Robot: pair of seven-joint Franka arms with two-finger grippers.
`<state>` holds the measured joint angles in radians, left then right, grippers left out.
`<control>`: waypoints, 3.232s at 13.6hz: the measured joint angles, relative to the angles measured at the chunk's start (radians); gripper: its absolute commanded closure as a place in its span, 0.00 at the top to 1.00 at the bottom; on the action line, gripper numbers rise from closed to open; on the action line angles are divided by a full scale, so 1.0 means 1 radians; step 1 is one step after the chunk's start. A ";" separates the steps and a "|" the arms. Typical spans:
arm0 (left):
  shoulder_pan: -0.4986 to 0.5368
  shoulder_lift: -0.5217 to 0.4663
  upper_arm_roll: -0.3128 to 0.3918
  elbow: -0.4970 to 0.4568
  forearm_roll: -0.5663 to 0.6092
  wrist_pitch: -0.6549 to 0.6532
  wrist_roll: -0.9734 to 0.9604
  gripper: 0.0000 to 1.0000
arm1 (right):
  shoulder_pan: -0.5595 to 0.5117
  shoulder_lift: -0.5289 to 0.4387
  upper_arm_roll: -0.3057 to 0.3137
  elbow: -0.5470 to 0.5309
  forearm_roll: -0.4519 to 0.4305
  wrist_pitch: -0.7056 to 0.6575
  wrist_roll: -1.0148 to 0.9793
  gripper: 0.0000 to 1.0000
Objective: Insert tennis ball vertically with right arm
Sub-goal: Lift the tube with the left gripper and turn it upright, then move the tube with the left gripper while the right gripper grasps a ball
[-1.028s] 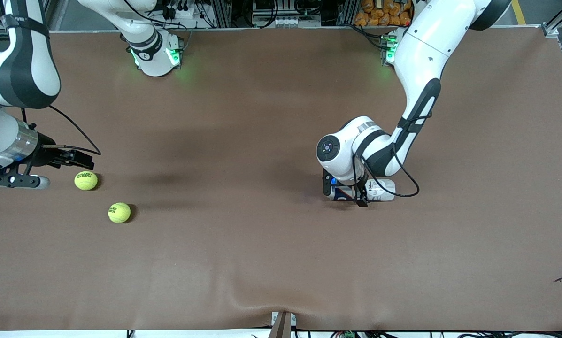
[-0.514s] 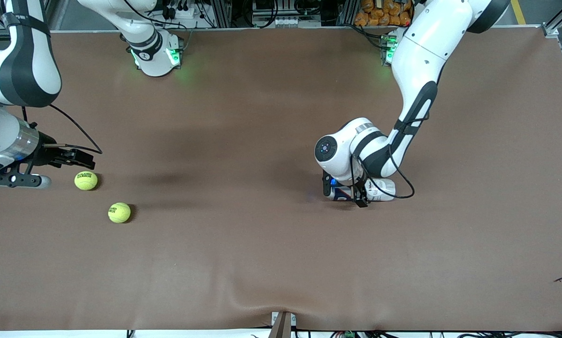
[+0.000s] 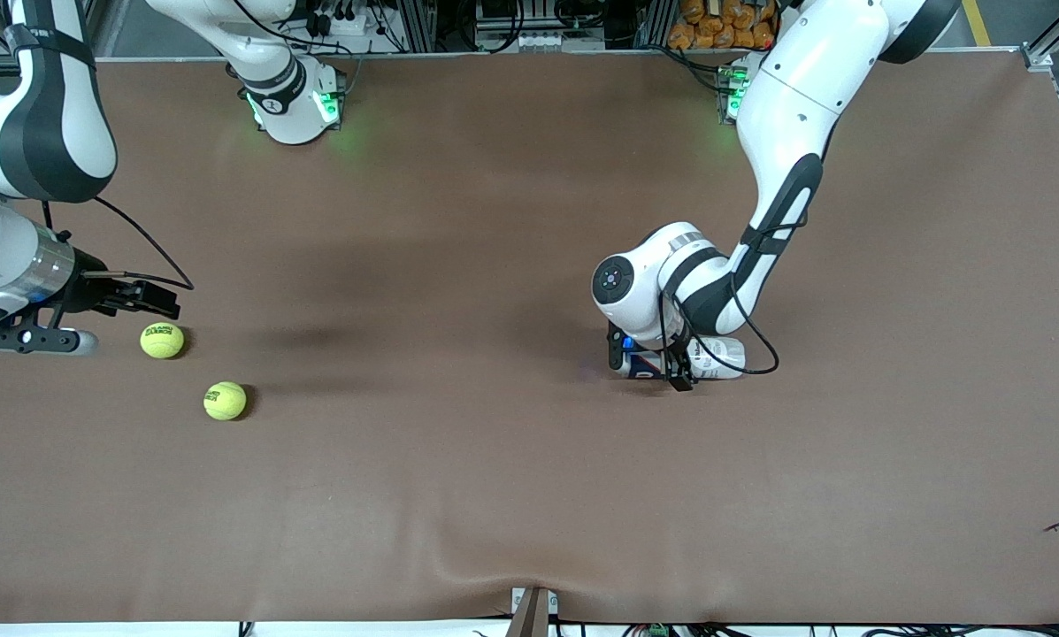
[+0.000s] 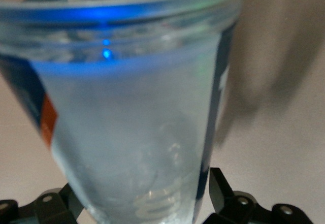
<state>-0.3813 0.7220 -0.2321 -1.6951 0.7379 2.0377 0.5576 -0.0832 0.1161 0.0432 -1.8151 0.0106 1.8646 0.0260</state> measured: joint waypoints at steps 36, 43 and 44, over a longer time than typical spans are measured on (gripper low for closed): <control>-0.004 -0.005 -0.064 0.261 -0.391 0.535 -0.260 0.68 | -0.157 0.294 -0.018 -0.025 -0.161 0.174 -0.059 1.00; -0.058 0.114 -0.066 0.243 -0.428 0.966 -0.456 0.65 | -0.202 0.312 -0.018 -0.173 -0.163 0.329 -0.073 1.00; -0.071 0.130 -0.066 0.243 -0.428 1.019 -0.492 0.65 | -0.205 0.314 -0.018 -0.182 -0.163 0.343 -0.074 1.00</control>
<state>-0.4524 0.8523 -0.2984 -1.4525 0.3099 3.0564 0.0655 -0.2878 0.4296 0.0250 -1.9973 -0.1527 2.2072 -0.0475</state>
